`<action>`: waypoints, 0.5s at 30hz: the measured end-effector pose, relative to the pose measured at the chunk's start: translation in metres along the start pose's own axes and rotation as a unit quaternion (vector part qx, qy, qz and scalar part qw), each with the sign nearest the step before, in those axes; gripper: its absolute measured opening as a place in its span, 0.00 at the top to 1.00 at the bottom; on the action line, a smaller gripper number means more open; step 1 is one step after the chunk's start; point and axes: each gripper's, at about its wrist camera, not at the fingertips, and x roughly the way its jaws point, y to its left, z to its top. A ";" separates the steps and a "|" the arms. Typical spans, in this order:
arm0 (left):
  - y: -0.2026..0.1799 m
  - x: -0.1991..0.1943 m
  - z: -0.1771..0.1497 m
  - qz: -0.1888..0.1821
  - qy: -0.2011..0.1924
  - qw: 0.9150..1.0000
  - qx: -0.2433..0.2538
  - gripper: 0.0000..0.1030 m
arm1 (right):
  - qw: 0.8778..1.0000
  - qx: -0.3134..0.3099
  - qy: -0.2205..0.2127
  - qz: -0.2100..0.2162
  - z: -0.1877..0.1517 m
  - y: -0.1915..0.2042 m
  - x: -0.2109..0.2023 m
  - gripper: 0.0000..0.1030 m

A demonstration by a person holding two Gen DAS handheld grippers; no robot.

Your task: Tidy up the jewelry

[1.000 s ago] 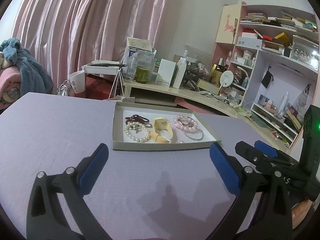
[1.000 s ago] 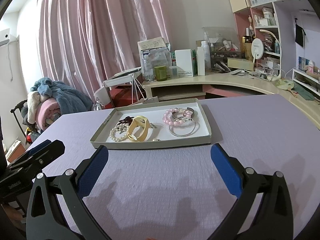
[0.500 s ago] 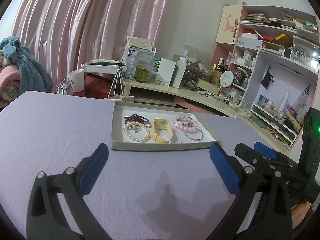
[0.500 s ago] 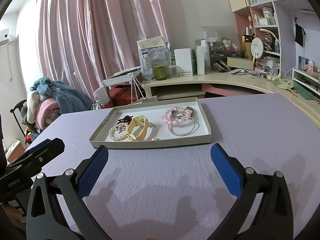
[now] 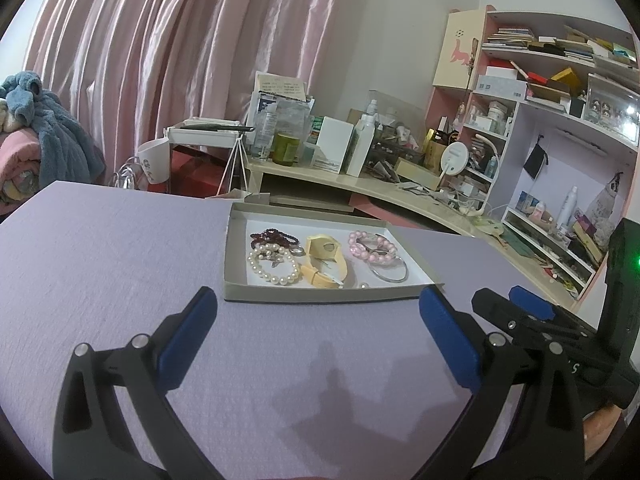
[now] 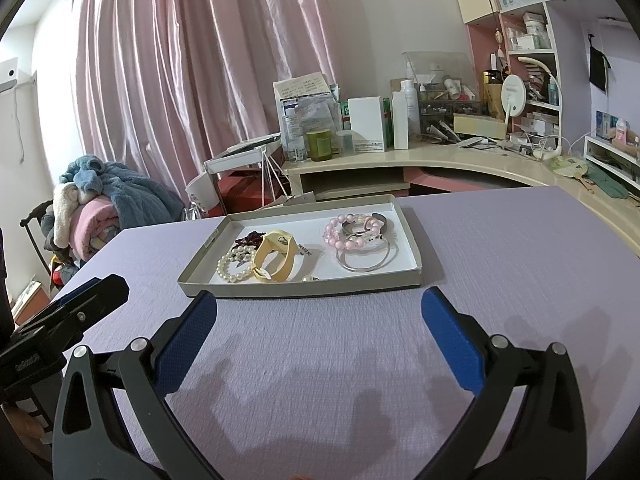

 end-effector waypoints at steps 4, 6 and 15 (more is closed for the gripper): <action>0.000 0.000 0.001 0.001 0.000 1.000 -0.002 0.02 | 1.000 0.000 0.000 0.000 0.000 0.000 0.000 0.01; 0.001 0.000 0.001 0.002 0.000 1.000 -0.002 0.02 | 1.000 0.000 0.000 0.000 0.000 0.000 0.000 0.01; 0.002 0.000 0.003 0.008 -0.003 1.000 0.000 0.02 | 1.000 -0.001 0.000 0.000 0.000 0.000 0.001 0.01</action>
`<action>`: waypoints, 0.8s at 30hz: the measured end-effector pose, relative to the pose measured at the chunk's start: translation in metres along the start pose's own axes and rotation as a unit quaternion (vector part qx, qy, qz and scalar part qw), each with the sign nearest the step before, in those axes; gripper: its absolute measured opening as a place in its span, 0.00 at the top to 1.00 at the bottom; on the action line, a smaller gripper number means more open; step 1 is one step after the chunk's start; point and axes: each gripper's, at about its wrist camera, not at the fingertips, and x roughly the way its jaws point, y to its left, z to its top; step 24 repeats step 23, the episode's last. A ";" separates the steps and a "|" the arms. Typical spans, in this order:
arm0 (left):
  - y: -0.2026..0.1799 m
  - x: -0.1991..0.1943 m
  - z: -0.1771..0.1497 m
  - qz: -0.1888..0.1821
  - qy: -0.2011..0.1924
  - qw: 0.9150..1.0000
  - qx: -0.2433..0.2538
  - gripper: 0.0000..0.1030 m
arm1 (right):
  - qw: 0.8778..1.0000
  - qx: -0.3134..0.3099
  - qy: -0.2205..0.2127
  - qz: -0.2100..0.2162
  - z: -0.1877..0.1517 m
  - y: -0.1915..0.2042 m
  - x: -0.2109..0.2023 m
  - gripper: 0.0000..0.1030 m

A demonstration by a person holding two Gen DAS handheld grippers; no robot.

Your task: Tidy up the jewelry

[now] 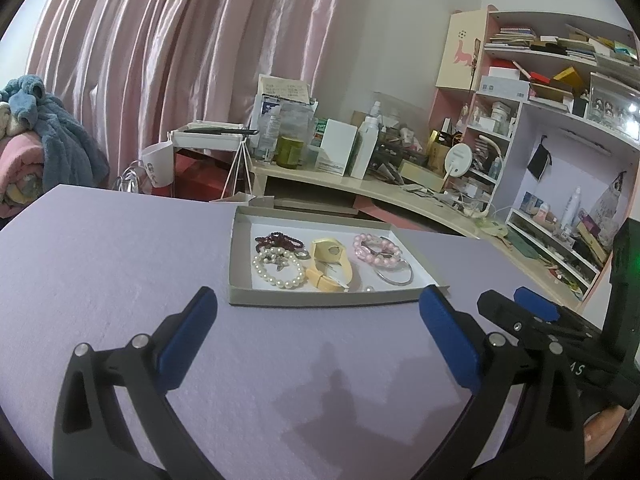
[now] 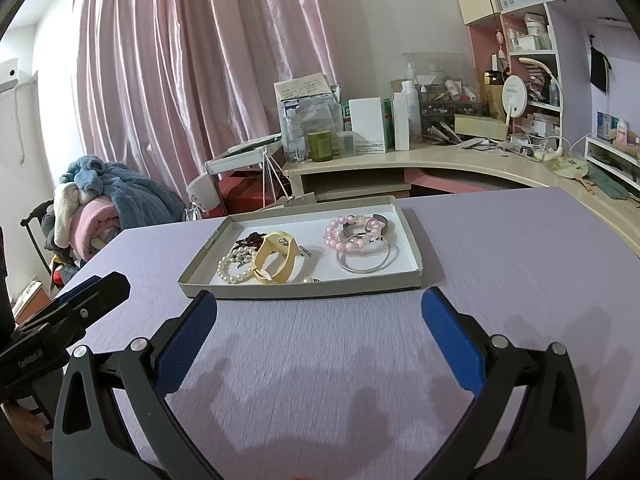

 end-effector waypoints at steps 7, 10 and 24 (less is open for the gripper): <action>0.001 0.001 0.000 0.001 0.002 1.000 -0.004 0.02 | 1.000 0.001 -0.001 -0.001 0.000 -0.001 0.000 0.01; 0.001 0.001 0.000 0.001 0.002 1.000 -0.003 0.02 | 1.000 0.001 -0.002 -0.001 -0.001 -0.002 0.001 0.01; 0.004 0.007 -0.002 0.002 0.008 1.000 -0.004 0.02 | 1.000 0.001 -0.001 -0.001 0.000 -0.002 0.001 0.01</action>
